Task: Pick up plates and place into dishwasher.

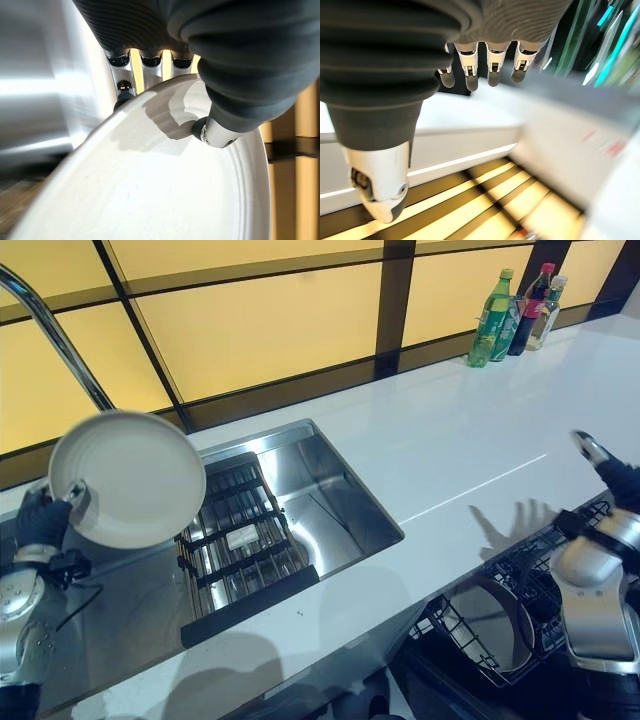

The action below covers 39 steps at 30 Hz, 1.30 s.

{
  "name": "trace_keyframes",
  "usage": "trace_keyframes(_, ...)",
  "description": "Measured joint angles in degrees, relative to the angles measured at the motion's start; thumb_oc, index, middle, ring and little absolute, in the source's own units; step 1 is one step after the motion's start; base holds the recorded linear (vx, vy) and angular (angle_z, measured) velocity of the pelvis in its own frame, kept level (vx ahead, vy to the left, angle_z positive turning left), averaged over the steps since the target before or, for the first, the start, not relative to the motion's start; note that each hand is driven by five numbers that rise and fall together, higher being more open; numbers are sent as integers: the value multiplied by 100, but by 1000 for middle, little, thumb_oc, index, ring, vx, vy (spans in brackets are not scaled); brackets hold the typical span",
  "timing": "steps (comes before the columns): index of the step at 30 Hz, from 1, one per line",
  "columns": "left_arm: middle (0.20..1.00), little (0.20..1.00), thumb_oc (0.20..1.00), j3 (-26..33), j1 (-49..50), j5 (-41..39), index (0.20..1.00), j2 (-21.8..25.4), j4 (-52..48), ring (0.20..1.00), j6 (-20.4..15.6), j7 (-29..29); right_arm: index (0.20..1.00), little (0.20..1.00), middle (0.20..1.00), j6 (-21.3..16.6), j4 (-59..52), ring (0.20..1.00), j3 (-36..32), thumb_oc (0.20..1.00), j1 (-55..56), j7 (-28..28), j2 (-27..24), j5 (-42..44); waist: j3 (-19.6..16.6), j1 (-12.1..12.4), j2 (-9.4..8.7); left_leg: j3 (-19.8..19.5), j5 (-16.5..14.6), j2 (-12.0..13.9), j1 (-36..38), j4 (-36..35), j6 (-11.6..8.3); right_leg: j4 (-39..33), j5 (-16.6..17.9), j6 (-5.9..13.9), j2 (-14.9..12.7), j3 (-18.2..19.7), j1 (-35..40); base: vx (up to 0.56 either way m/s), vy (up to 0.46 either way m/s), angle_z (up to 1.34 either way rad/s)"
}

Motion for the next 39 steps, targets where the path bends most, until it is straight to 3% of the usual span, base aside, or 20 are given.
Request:
trace_keyframes(3,200,200,200,-281,-173,28,200,-145,-433,200,-286,-262,1000,1000,1000,-344,-74,1000,489,1000,-145,769,15,404,-30,35,-29,-49,0,-5,-11,13,0,0,-3,-1,-3,-31,16,-7,-1,7)
trace_keyframes(7,200,200,200,-810,-354,-87,200,-495,-588,200,-305,-677,1000,1000,1000,-664,-76,1000,1159,1000,-390,1696,283,1064,-66,153,-44,-66,0,-12,-14,31,0,0,-2,-2,-2,-47,27,-2,1,1)
trace_keyframes(11,200,200,200,-1422,-454,-84,200,-665,-587,200,-302,-781,1000,1000,1000,-721,-77,1000,1769,1000,-710,2461,572,1607,-93,163,-90,-103,1,-13,-9,45,-1,0,-5,-3,-6,-97,61,-4,1,5)
trace_keyframes(16,200,200,200,-1558,-557,-87,200,-695,-587,200,-304,-792,1000,1000,1000,-700,-77,1000,2100,1000,-925,2995,786,2018,-123,167,-141,-122,1,-16,-9,54,-1,0,-8,-2,-7,-119,78,-1,1,1)
trace_keyframes(25,200,200,200,-2161,-877,-85,200,-893,-572,200,-311,-736,1000,1000,1000,-296,-75,1000,2884,1000,-1388,3435,1211,2643,-168,178,-206,-221,4,-27,-11,91,-4,0,-11,-6,-11,-156,124,-2,-3,2)
trace_keyframes(39,200,200,200,-2272,-1006,-59,200,-922,-560,200,-312,-582,1000,1000,1000,837,231,1000,3685,1000,-1563,3666,1661,4031,-252,252,-241,-269,5,-24,-8,151,-7,0,-12,-13,-25,-230,194,6,-5,2)
